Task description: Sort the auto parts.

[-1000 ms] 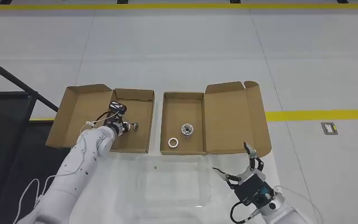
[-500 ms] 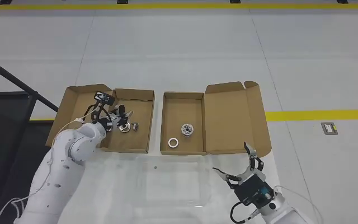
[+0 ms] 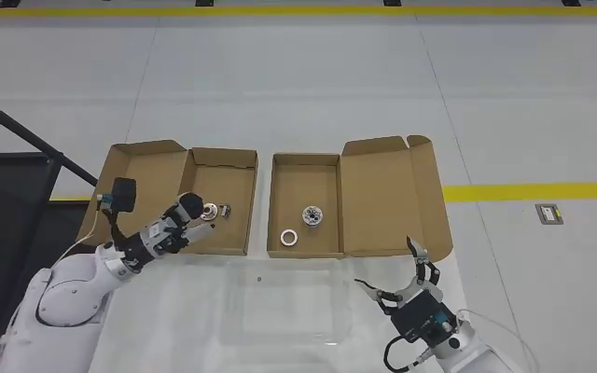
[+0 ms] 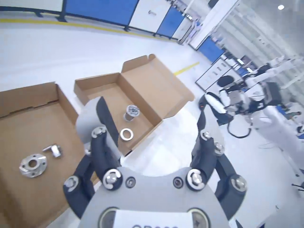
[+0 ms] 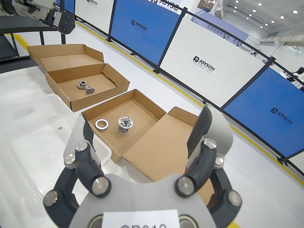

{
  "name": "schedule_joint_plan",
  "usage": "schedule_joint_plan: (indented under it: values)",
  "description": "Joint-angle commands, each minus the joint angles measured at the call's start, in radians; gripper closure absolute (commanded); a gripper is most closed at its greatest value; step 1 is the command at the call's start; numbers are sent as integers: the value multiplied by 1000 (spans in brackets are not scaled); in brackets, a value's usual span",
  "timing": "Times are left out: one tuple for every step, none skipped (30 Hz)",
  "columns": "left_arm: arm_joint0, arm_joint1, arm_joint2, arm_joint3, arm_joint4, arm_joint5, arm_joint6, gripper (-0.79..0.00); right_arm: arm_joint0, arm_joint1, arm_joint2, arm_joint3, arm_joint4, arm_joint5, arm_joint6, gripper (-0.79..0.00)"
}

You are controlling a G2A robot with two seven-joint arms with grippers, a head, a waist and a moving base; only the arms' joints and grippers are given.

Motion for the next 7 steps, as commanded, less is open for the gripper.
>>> schedule_joint_plan:
  values:
    - [-3, 1, 2, 5, -29, -7, -8, -785, 0, 0, 0, 0, 0, 0, 0, -785]
    - [-2, 1, 1, 5, -44, -11, -11, -775, 0, 0, 0, 0, 0, 0, 0, -785]
    - [-3, 1, 2, 6, -58, -11, -11, -781, 0, 0, 0, 0, 0, 0, 0, -784]
    - [-3, 1, 2, 6, -54, -9, -10, -784, 0, 0, 0, 0, 0, 0, 0, -784]
    - [-3, 1, 2, 5, -41, -8, -9, -785, 0, 0, 0, 0, 0, 0, 0, -784]
    - [-3, 1, 2, 5, -31, -7, -8, -784, 0, 0, 0, 0, 0, 0, 0, -784]
    - [-3, 1, 2, 5, -28, -7, -8, -784, 0, 0, 0, 0, 0, 0, 0, -785]
